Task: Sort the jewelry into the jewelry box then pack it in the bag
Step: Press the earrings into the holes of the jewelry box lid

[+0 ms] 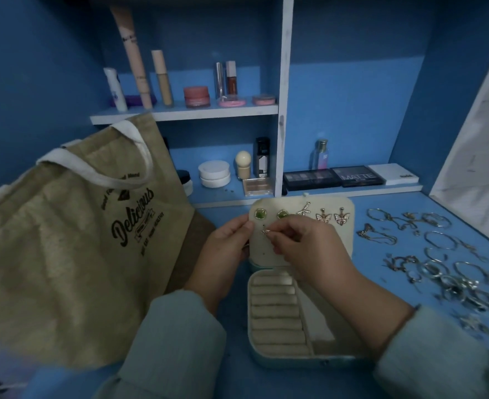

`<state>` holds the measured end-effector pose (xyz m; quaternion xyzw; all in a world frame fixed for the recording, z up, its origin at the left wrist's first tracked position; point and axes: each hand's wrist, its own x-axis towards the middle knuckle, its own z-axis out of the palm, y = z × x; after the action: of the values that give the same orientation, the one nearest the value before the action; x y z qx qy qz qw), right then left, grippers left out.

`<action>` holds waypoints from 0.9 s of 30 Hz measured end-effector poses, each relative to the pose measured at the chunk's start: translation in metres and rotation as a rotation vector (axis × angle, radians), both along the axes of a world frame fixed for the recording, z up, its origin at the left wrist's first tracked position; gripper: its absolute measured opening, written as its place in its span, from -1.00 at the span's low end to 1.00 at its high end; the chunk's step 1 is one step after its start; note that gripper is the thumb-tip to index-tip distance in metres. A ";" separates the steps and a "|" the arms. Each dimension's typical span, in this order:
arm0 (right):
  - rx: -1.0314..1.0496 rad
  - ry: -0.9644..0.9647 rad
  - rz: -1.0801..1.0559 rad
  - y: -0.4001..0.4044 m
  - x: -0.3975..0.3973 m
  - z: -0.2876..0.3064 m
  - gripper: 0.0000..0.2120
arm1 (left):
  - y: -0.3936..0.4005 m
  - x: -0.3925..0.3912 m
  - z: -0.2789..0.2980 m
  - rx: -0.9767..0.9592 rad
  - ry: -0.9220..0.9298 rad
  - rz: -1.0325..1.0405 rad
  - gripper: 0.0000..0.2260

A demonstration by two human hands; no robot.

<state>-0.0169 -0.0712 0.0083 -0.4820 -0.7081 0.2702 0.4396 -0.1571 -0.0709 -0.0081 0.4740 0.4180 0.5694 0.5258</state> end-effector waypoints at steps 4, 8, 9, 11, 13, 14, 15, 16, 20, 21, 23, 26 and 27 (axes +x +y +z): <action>-0.015 0.001 -0.004 -0.002 -0.002 -0.001 -0.83 | 0.000 0.000 0.000 -0.004 -0.010 -0.013 -0.76; -0.037 0.000 0.000 -0.001 -0.003 -0.001 -0.86 | -0.003 0.000 0.002 0.004 -0.007 -0.025 -0.75; -0.037 0.001 -0.004 0.000 -0.003 -0.001 -0.84 | -0.003 0.001 0.003 0.008 -0.008 -0.028 -0.75; -0.044 0.007 -0.011 0.001 -0.003 -0.002 -0.82 | -0.003 0.001 0.003 0.009 -0.005 -0.025 -0.74; -0.050 0.001 -0.020 0.001 -0.003 -0.002 -0.82 | -0.004 0.002 0.003 0.015 0.011 -0.024 -0.74; -0.054 -0.005 -0.026 0.001 -0.003 -0.001 -0.82 | -0.004 0.002 0.003 0.019 0.023 -0.026 -0.74; -0.058 -0.011 -0.031 0.000 -0.003 0.000 -0.79 | -0.004 0.002 0.002 0.022 0.034 -0.026 -0.75; -0.064 -0.015 -0.036 0.000 -0.003 0.001 -0.77 | -0.004 0.001 0.002 0.024 0.042 -0.028 -0.75; -0.095 -0.027 -0.055 -0.002 -0.004 0.006 -0.84 | -0.004 0.001 0.000 0.036 0.073 -0.028 -0.77; -0.098 -0.030 -0.063 -0.002 -0.005 0.007 -0.89 | -0.004 0.001 0.000 0.040 0.075 -0.028 -0.78; -0.079 -0.043 -0.095 -0.003 -0.006 0.007 -0.91 | -0.004 0.002 -0.001 0.041 0.082 -0.015 -0.80; -0.048 -0.060 -0.131 -0.002 -0.006 0.005 -0.85 | -0.004 0.003 -0.001 0.038 0.117 0.040 -0.83; -0.051 -0.064 -0.131 -0.002 -0.006 0.005 -0.84 | -0.004 0.004 -0.001 0.040 0.129 0.057 -0.83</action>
<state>-0.0227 -0.0729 0.0132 -0.5468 -0.6814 0.2433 0.4213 -0.1532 -0.0754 -0.0088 0.5080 0.4530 0.5605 0.4717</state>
